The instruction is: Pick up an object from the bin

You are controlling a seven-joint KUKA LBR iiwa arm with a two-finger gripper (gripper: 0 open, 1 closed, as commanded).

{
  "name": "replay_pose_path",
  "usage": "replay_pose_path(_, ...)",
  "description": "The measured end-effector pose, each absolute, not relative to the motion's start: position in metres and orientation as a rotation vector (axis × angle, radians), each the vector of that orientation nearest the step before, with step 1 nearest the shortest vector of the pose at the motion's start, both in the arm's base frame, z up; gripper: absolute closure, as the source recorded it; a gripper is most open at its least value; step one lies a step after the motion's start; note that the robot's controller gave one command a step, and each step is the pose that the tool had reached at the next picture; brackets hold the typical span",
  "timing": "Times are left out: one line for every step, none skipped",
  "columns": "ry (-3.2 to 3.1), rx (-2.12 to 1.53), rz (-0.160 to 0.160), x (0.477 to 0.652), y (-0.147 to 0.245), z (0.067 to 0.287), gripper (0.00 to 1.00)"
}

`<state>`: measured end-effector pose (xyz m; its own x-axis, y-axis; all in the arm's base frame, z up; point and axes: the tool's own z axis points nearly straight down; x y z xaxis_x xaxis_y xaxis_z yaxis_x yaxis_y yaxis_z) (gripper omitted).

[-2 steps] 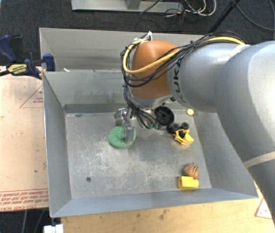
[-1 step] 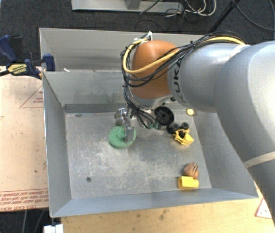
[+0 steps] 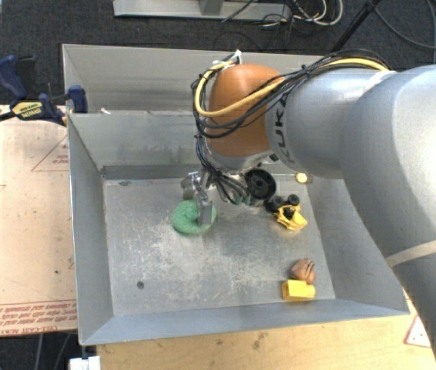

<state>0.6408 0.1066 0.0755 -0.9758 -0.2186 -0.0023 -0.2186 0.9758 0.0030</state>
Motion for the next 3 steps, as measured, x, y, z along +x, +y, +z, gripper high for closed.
replay_pose_path(3.120, -0.345, 0.005, 0.6408, 0.1065, 0.0755, 1.00)
replay_pose_path(3.120, -0.345, 0.005, 0.6408, 0.1065, 0.0755, 1.00)
replay_pose_path(3.120, -0.345, 0.006, 0.6408, 0.1065, 0.0755, 1.00)
